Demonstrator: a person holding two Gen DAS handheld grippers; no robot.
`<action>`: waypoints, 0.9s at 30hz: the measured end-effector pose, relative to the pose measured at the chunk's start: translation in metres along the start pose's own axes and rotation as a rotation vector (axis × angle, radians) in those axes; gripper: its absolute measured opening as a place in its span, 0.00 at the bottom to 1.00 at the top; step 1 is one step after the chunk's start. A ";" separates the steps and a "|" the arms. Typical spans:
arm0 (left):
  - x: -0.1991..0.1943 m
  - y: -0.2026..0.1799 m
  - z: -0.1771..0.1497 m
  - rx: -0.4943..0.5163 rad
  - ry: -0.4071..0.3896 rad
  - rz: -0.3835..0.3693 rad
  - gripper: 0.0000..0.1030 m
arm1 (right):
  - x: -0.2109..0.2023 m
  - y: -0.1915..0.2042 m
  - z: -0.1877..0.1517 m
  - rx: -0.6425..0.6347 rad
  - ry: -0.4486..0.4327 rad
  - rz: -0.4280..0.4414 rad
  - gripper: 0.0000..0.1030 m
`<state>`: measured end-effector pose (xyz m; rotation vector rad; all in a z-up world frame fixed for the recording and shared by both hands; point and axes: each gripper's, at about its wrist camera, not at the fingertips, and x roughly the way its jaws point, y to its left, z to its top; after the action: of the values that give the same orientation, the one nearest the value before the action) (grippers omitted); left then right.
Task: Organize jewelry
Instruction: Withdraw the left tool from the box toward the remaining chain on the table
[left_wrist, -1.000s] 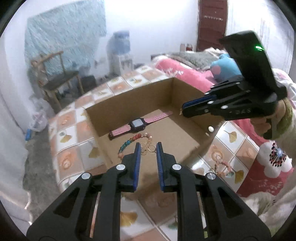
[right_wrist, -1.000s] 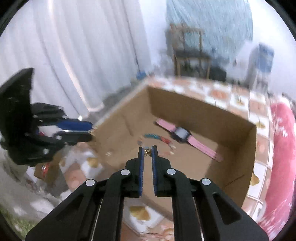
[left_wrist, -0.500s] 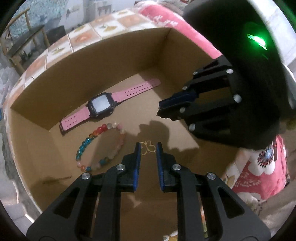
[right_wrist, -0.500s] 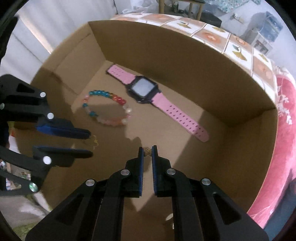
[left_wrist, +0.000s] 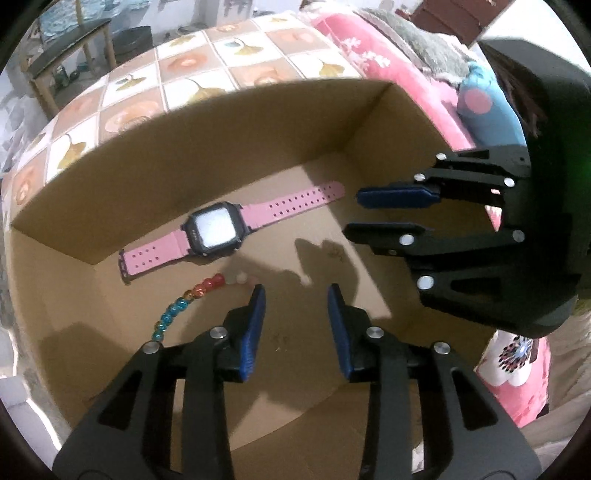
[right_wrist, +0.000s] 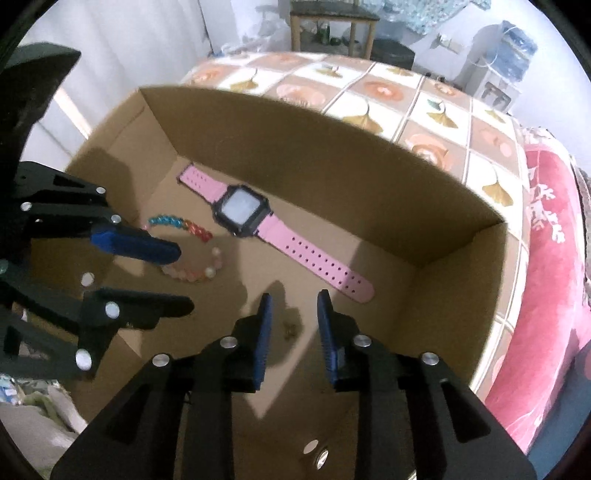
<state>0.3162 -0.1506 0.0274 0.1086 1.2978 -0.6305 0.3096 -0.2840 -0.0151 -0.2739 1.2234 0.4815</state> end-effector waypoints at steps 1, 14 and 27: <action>-0.007 0.002 -0.001 -0.007 -0.017 -0.002 0.32 | -0.005 -0.001 0.000 0.005 -0.014 0.001 0.24; -0.141 0.028 -0.122 -0.070 -0.454 0.087 0.66 | -0.123 0.017 -0.102 0.094 -0.503 0.276 0.35; -0.064 0.000 -0.239 -0.041 -0.348 0.139 0.73 | -0.017 0.106 -0.189 0.215 -0.280 0.371 0.35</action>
<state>0.1019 -0.0266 0.0170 0.0516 0.9576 -0.4784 0.0958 -0.2813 -0.0549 0.2039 1.0412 0.6769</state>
